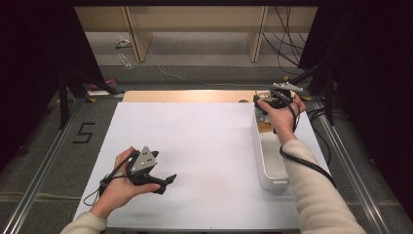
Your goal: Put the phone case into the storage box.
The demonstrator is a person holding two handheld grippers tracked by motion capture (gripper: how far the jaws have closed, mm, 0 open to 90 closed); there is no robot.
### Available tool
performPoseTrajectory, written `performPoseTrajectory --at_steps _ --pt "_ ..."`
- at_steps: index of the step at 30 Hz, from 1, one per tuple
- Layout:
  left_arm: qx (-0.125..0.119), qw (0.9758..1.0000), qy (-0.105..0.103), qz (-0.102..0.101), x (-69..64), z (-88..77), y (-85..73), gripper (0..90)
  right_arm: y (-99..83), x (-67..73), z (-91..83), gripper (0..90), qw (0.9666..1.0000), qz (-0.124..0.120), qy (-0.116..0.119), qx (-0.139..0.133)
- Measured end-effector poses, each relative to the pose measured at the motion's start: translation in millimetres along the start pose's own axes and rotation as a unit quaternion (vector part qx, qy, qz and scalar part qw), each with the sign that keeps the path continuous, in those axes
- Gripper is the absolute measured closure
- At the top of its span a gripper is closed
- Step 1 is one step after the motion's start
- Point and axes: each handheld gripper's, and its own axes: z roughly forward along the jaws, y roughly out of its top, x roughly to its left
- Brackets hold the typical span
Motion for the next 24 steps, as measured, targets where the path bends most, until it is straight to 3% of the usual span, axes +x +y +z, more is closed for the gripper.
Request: performPoseTrajectory --at_steps 12,24 --pt "0.002 1.0 -0.001 0.0 -0.5 0.9 -0.6 4.3 3.7 -3.9 2.4 0.5 0.9999 0.004 0.012 0.002" --pt "0.002 1.0 -0.001 0.0 -0.4 0.7 -0.6 4.3 16.1 -3.4 -7.1 0.1 0.9998 -0.002 -0.004 -0.021"
